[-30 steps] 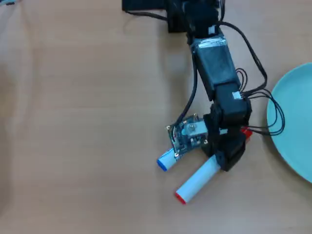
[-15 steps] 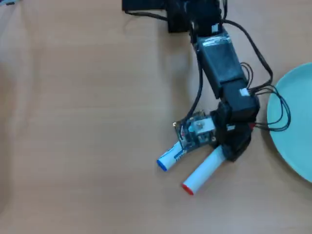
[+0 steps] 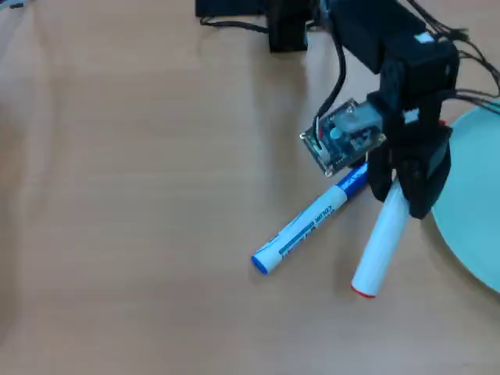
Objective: Pick up the red pen.
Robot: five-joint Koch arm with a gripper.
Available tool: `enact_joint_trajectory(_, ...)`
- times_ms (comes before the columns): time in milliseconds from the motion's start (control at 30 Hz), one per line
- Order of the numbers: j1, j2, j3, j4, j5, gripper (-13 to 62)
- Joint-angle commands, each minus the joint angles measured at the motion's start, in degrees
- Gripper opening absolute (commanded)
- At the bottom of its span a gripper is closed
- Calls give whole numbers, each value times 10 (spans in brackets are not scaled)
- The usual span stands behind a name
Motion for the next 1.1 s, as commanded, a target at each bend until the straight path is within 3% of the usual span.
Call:
enact_joint_trajectory(0,-5,58,-30,6,11,-71)
enact_joint_trajectory(333,-18,105,-30,6,105,-70)
enact_joint_trajectory(1067,-29,178,-23,21,106,-72)
